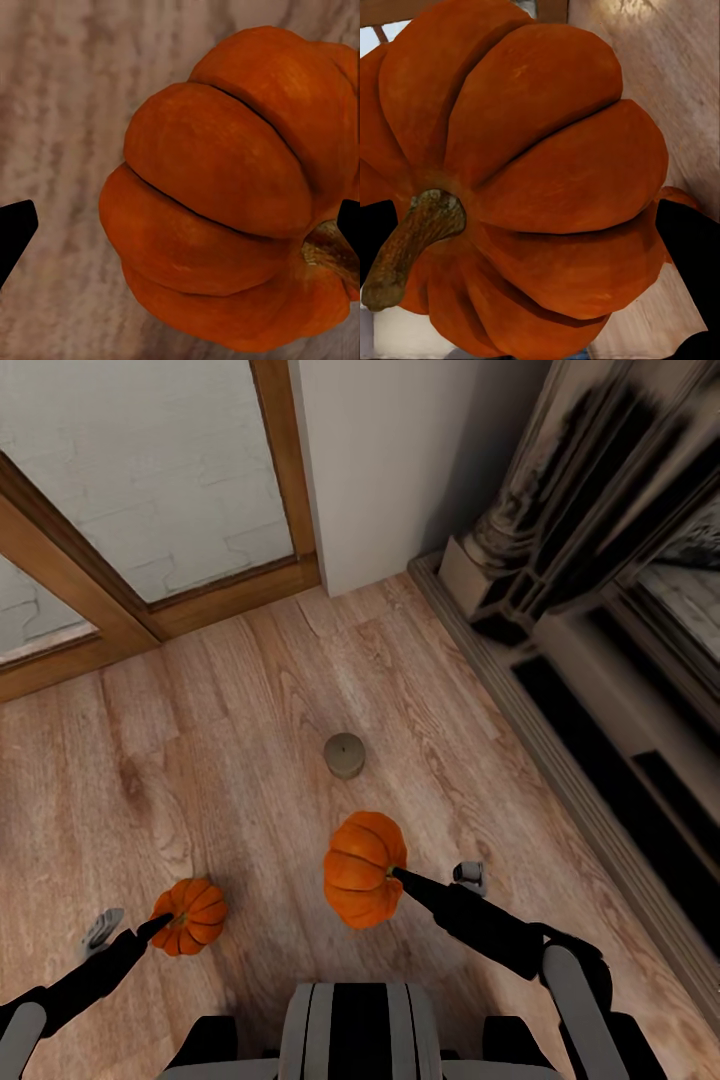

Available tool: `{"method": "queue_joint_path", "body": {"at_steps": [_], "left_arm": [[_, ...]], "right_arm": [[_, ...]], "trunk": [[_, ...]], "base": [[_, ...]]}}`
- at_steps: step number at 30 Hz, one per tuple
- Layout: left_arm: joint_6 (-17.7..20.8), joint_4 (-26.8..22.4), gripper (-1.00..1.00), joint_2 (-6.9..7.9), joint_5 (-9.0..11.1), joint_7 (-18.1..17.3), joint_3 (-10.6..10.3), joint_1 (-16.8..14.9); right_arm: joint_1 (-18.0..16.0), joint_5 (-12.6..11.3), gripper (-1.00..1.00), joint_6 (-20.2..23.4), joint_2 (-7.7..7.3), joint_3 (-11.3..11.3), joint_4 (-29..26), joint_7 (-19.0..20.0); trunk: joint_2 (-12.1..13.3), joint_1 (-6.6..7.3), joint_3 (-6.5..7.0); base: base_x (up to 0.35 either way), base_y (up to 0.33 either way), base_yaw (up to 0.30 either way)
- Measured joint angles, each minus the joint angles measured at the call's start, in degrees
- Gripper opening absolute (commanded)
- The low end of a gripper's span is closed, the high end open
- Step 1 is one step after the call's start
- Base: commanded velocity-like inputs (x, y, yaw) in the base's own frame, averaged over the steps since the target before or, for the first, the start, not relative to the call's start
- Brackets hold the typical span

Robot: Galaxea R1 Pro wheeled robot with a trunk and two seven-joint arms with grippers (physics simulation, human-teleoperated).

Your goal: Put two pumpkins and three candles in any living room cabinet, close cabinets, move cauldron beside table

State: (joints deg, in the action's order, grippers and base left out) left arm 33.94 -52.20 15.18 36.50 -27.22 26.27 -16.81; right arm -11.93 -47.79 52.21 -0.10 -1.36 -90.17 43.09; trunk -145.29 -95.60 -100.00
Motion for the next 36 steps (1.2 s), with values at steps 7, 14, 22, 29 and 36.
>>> {"method": "queue_joint_path", "body": {"at_steps": [7,14,22,29,36], "left_arm": [[0.0,0.0,1.0,0.0,0.0,0.0,0.0,0.0],[0.0,-0.1,1.0,-0.02,0.0,0.1,0.0,0.0],[-0.3,-0.3,1.0,-0.03,-0.4,0.1,0.2,0.0],[-0.2,-0.3,1.0,-0.02,-0.3,0.1,0.2,0.0],[-0.2,-0.4,1.0,-0.11,-0.4,0.1,0.3,0.0]], "right_arm": [[-0.4,-0.3,-1.0,4.7,0.06,1.8,0.0,0.2],[-0.5,-0.3,-1.0,5.3,0.11,2.0,0.0,0.1],[-0.5,-0.3,-1.0,5.2,0.12,2.0,0.0,0.1],[-0.5,-0.2,-1.0,5.1,0.1,2.0,0.0,0.1],[-0.5,-0.3,-1.0,4.9,0.1,2.0,0.0,0.0]], "trunk": [[0.0,0.0,0.0],[0.0,0.0,0.0],[0.0,0.0,0.0],[0.0,0.0,0.0],[0.0,0.0,0.0]], "base": [[0.0,-0.002,0.0],[-0.003,-0.003,0.0],[-0.031,-0.031,0.0],[-0.029,-0.018,0.0],[-0.004,-0.002,0.0]]}}
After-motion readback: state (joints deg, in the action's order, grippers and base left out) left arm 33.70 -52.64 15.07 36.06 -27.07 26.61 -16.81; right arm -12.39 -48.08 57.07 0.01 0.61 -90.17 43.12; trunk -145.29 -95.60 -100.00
